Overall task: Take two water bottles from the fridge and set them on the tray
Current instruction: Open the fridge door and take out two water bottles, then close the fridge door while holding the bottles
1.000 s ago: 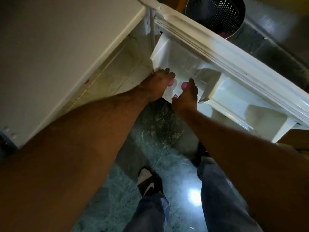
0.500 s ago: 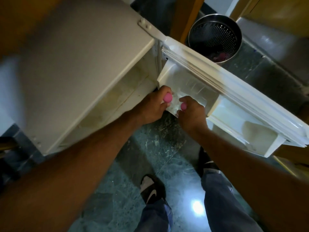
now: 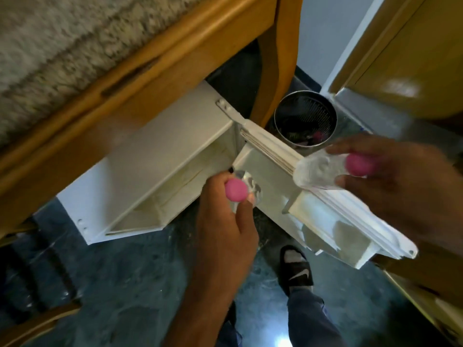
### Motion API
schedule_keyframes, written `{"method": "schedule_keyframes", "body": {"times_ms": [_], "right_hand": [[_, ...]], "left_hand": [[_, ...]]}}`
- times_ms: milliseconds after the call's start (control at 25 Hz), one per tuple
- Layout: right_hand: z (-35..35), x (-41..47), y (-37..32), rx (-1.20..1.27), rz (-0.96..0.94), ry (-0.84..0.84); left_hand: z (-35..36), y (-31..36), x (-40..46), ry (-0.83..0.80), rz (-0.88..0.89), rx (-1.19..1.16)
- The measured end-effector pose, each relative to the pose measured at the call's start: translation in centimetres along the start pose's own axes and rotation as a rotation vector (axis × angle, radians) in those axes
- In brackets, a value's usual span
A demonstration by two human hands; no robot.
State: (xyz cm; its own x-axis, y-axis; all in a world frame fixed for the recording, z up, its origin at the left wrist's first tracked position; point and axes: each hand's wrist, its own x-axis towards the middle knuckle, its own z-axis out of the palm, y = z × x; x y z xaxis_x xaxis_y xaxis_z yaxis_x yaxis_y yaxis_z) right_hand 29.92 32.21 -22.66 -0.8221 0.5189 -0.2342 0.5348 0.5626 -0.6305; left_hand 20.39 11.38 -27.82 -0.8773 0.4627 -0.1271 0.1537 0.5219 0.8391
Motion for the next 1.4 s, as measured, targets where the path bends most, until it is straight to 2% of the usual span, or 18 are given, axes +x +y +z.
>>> {"method": "schedule_keyframes", "body": {"times_ms": [80, 200, 280, 400, 720, 960, 1120, 1320, 1400], "right_hand": [[-1.9, 0.7, 1.2, -0.093, -0.069, -0.006], [-2.3, 3.5, 4.2, -0.316, -0.179, -0.061], [-0.8, 6.0, 6.2, -0.411, -0.210, -0.227], [2.6, 8.1, 9.0, -0.488, -0.209, -0.395], [7.5, 9.3, 12.8, -0.579, -0.341, -0.562], [12.2, 6.2, 9.9, -0.727, -0.379, -0.629], [15.9, 4.4, 6.6, -0.625, -0.359, -0.609], [20.7, 4.1, 1.8, -0.550, -0.235, -0.564], [22.3, 4.3, -0.1, -0.558, -0.248, -0.538]], "left_hand": [[1.5, 0.6, -2.2, 0.115, -0.057, -0.021], [4.3, -0.1, -4.4, 0.166, -0.169, -0.054], [6.2, -0.7, -5.5, 0.218, -0.225, -0.047], [7.4, -2.2, -6.4, 0.219, -0.291, -0.019], [7.5, -7.1, -9.4, 0.323, -0.372, 0.056], [3.8, -10.4, -11.6, 0.391, -0.467, 0.090], [-0.7, -12.6, -12.3, 0.460, -0.497, 0.103], [-6.0, -14.5, -12.2, 0.513, -0.441, 0.122], [-8.1, -14.9, -12.2, 0.547, -0.408, 0.137]]}}
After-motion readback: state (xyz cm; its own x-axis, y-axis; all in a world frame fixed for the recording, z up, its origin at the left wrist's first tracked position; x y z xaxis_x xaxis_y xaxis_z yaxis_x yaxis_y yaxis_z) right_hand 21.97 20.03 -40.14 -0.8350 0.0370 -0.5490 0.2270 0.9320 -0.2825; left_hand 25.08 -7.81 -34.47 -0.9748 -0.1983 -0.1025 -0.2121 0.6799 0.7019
